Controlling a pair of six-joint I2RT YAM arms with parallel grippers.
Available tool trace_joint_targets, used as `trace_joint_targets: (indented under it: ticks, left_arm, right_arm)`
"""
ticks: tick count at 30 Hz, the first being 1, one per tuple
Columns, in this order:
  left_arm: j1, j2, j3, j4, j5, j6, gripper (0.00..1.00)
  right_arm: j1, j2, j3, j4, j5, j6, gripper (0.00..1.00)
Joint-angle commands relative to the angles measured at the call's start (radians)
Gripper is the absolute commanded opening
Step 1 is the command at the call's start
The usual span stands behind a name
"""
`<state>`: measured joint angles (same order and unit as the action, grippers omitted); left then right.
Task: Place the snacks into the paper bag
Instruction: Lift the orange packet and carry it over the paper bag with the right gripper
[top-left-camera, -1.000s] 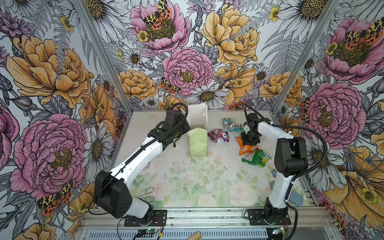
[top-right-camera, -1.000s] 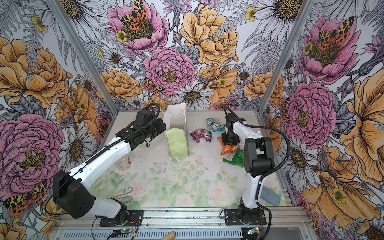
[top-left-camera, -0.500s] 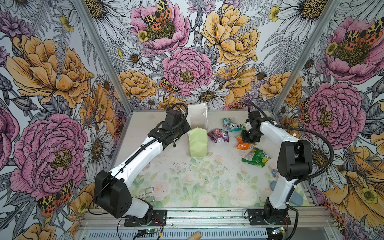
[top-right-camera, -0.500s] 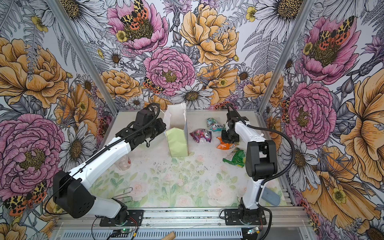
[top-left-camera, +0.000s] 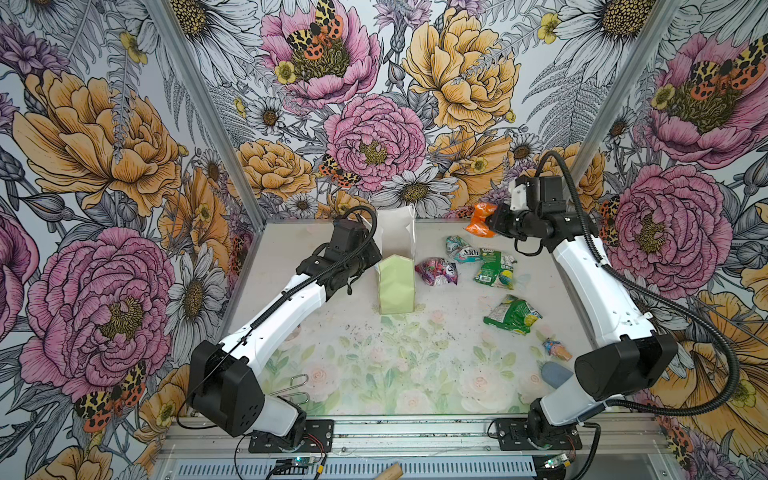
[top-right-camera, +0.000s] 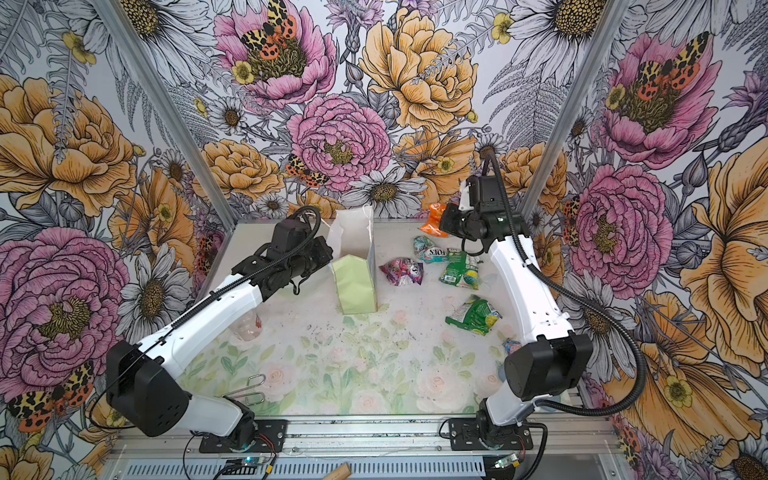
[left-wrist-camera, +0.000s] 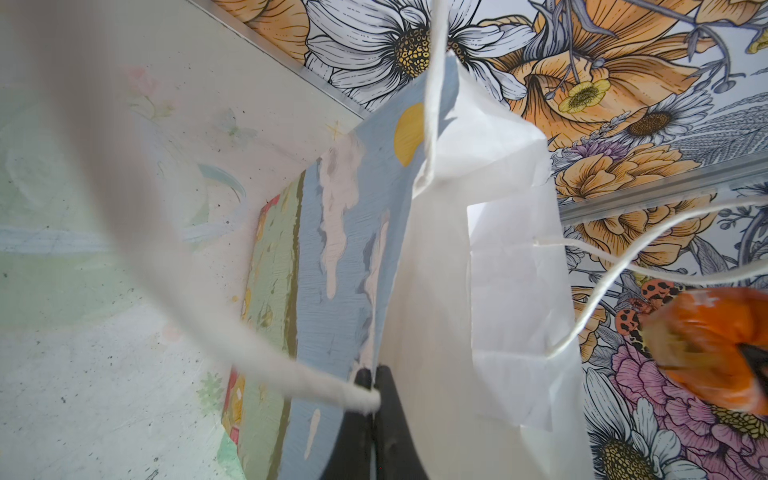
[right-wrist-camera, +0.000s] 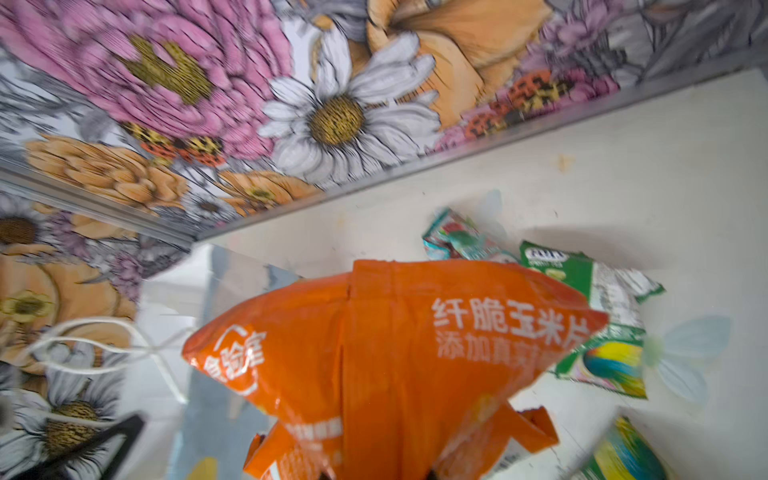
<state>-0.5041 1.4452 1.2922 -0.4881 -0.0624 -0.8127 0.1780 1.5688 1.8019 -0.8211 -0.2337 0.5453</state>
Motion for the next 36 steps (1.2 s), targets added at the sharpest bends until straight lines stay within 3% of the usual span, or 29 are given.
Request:
trace_joint_targets:
  ticks: [1, 7, 18, 26, 36]
  left_arm:
    - [-0.017, 0.019, 0.023, 0.000, 0.007, 0.003, 0.00]
    - [-0.023, 0.022, 0.027, 0.000, 0.002, 0.000, 0.00]
    - [-0.022, 0.014, 0.022, 0.000, -0.006, 0.006, 0.00]
    - [-0.010, -0.001, 0.006, 0.000, -0.001, 0.009, 0.00]
    - [0.004, -0.011, -0.011, 0.002, -0.001, 0.007, 0.00]
  right_arm:
    - [0.088, -0.050, 0.045, 0.210, 0.021, 0.119, 0.00]
    - [0.245, -0.005, 0.092, 0.443, 0.092, 0.233, 0.00]
    - [0.440, 0.278, 0.371, 0.467, 0.206, 0.216, 0.00]
    - [0.503, 0.377, 0.413, 0.413, 0.259, 0.175, 0.00]
    - [0.515, 0.339, 0.292, 0.382, 0.333, 0.150, 0.00]
